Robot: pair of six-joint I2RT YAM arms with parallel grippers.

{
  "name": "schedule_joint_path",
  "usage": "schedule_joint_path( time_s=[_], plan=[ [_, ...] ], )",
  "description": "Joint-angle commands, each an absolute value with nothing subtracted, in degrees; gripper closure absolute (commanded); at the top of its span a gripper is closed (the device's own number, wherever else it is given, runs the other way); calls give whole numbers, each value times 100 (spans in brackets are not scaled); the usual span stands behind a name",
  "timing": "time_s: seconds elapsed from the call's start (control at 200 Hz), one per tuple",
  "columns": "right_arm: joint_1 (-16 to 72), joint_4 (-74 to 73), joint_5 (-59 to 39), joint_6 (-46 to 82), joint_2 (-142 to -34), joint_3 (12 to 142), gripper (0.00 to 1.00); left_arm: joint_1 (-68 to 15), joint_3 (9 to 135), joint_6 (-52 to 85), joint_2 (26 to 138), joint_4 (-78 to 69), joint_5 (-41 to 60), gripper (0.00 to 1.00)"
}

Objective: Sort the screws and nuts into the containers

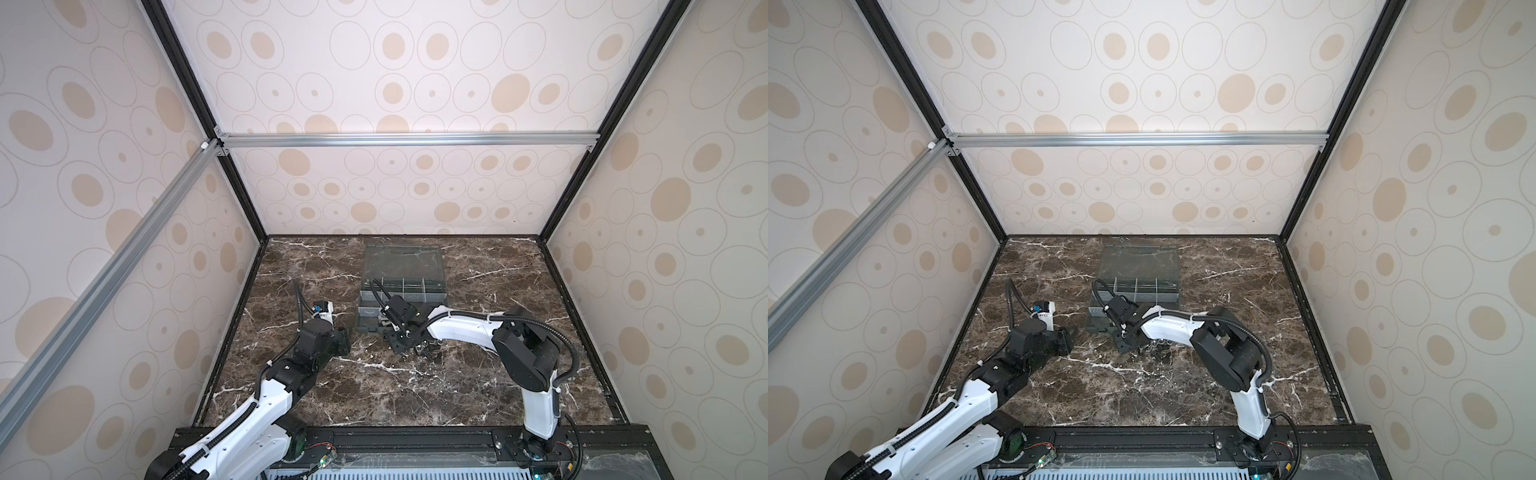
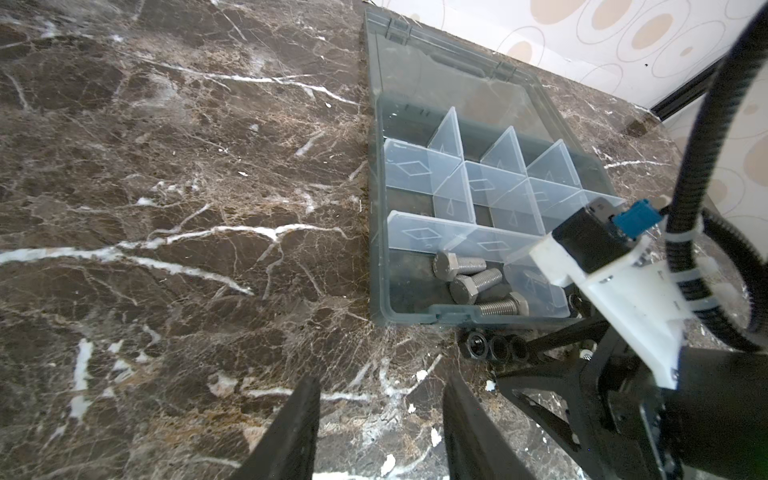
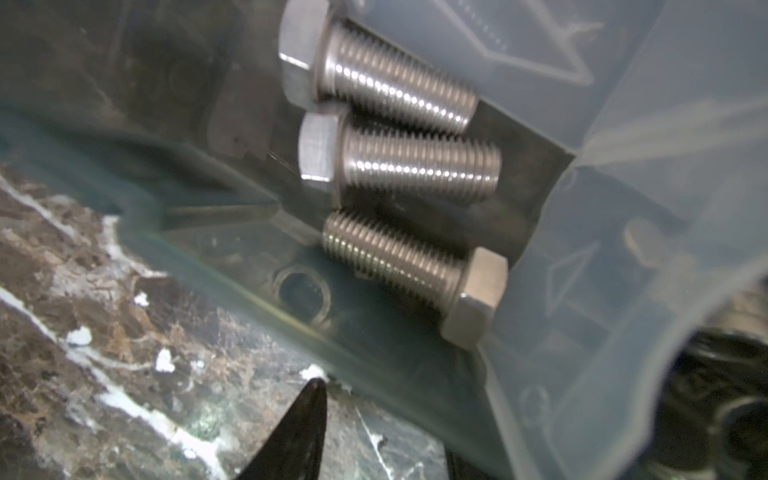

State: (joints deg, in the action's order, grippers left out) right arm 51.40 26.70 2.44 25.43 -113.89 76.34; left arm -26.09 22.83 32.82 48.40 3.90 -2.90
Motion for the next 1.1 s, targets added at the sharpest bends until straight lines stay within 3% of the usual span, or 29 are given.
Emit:
schedule_joint_path(
  time_s=[0.0,0.185,0.555,1.095],
  plan=[
    [5132,2617,480,2417,-11593,7699,53,-2578,2276,3357,4794,434,-334,51],
    [5128,2507,521,2347,-11660,7699,54,-2581,2285,3349,4815,413,-334,51],
    [5188,2399,576,2399,-11679,7621,73,-2568,2347,3313,4882,404,-283,51],
    [5447,2191,606,2502,-11326,7069,81,-2579,2250,3366,4732,441,-283,51]
  ],
)
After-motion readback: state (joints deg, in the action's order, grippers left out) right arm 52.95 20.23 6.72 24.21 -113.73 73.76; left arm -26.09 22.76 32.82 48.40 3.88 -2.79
